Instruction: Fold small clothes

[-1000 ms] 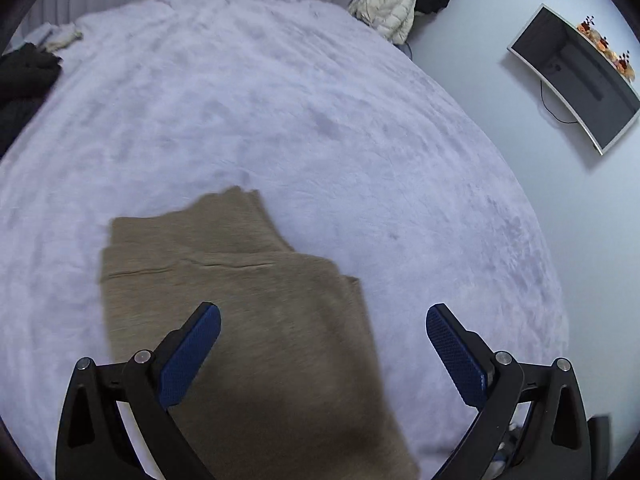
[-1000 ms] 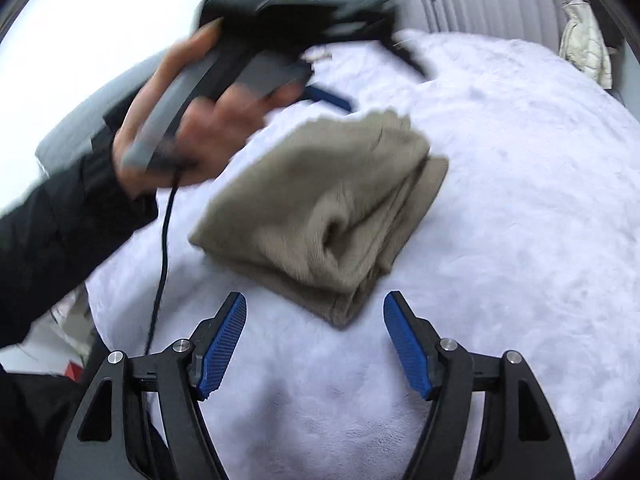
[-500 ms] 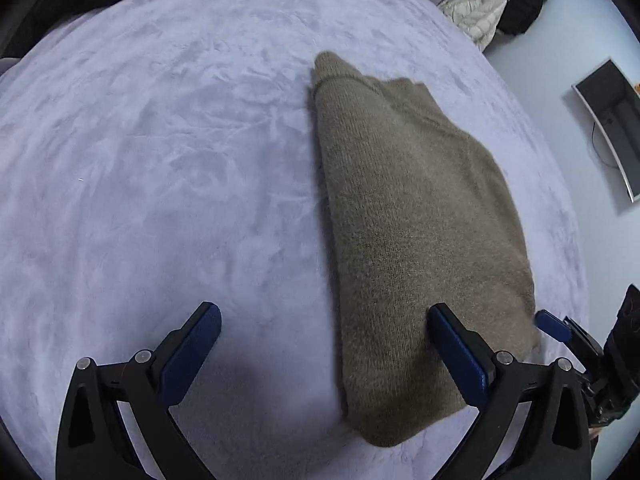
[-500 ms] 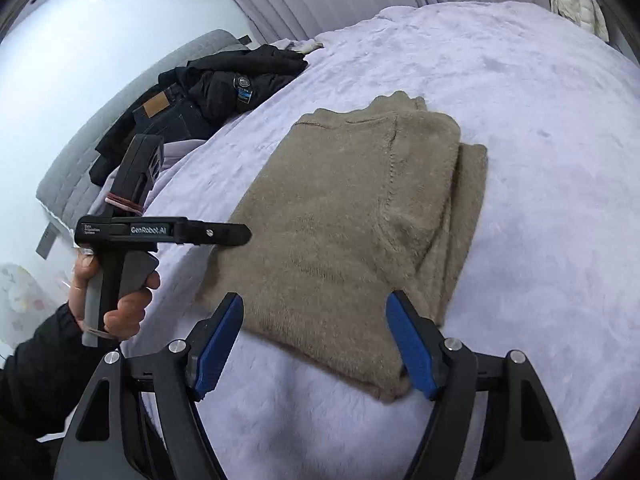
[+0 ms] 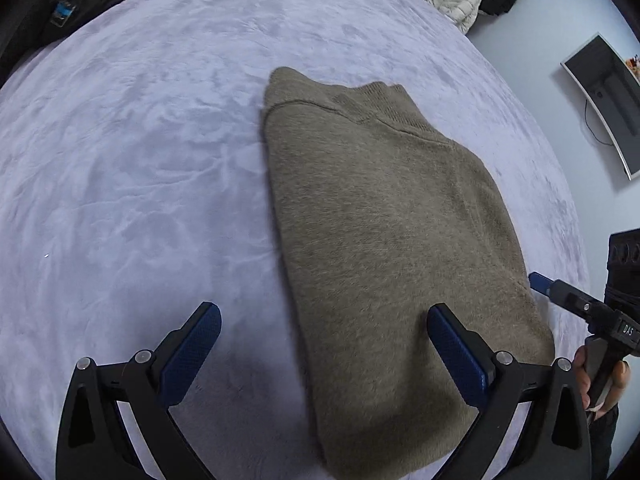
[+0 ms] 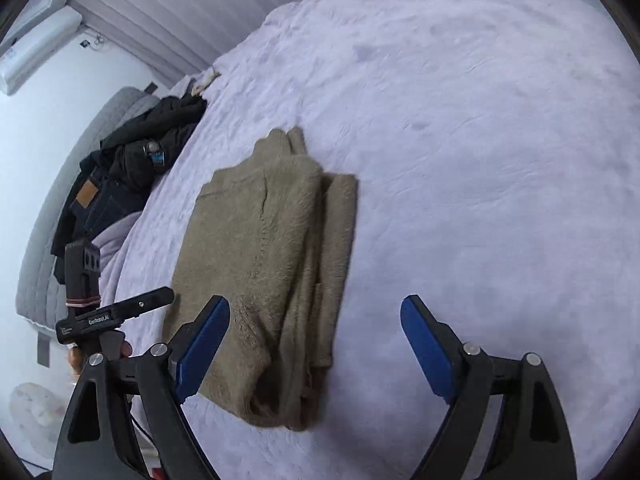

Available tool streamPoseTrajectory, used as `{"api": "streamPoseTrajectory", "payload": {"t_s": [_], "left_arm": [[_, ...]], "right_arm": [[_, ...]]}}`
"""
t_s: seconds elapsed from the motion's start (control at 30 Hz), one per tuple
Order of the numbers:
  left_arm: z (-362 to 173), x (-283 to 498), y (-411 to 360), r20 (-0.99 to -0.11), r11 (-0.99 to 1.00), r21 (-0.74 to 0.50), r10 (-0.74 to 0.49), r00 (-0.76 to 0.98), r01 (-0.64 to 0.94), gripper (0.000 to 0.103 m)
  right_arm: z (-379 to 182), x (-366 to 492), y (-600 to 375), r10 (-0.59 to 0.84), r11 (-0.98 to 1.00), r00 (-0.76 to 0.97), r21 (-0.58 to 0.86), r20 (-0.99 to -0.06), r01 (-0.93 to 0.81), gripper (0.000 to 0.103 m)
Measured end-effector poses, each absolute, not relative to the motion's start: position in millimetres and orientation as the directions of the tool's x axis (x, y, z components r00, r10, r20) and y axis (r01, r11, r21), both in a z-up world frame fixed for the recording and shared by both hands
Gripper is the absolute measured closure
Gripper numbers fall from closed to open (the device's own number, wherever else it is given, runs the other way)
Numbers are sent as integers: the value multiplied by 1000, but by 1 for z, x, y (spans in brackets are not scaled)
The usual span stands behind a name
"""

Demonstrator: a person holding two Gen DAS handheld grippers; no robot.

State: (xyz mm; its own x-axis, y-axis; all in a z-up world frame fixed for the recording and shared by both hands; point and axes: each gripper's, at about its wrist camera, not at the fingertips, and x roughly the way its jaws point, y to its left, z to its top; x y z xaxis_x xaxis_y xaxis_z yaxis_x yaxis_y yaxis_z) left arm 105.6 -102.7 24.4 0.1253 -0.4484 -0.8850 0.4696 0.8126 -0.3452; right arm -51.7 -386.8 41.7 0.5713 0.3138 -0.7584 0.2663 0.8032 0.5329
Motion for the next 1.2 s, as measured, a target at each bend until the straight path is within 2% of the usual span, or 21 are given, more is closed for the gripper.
{"api": "streamPoseTrajectory", "payload": {"t_s": [0.1, 0.2, 0.3, 0.33, 0.37, 0.4, 0.43, 0.47, 0.57, 0.93, 1.2], "left_arm": [[8, 113, -118, -882, 797, -392, -468, 61, 459, 0], [1, 118, -125, -864, 783, -426, -500, 52, 453, 0], [-2, 116, -136, -857, 770, -423, -511, 65, 477, 0], [0, 114, -139, -847, 756, -426, -526, 74, 497, 7], [4, 110, -141, -832, 734, -437, -550, 76, 521, 27], [8, 107, -142, -829, 730, -430, -552, 89, 531, 31], [13, 105, -143, -825, 725, -425, -557, 97, 542, 44], [18, 102, -142, -818, 716, -428, -567, 101, 552, 51], [33, 92, -138, -815, 713, -417, -568, 115, 564, 54], [99, 38, -85, -798, 704, -401, -583, 154, 586, 54], [103, -5, -45, -808, 723, -369, -560, 182, 584, 54]], "right_arm": [[20, -23, -366, 347, 821, 508, 517, -789, 242, 13], [1, -2, -353, 419, 805, 469, 557, -778, 205, 13], [-3, 10, -341, 388, 843, 485, 515, -784, 158, 13], [-3, 12, -338, 377, 851, 496, 504, -783, 149, 13], [-2, 12, -334, 367, 857, 505, 495, -782, 144, 19], [-1, 13, -332, 362, 863, 512, 488, -779, 133, 26], [1, 13, -328, 370, 864, 515, 490, -773, 115, 43], [4, 12, -326, 390, 854, 521, 510, -759, 102, 57], [22, 7, -315, 381, 866, 553, 495, -741, 67, 63], [92, -38, -264, 394, 881, 605, 472, -691, -35, 63], [102, -78, -223, 412, 882, 601, 465, -685, -75, 63]]}}
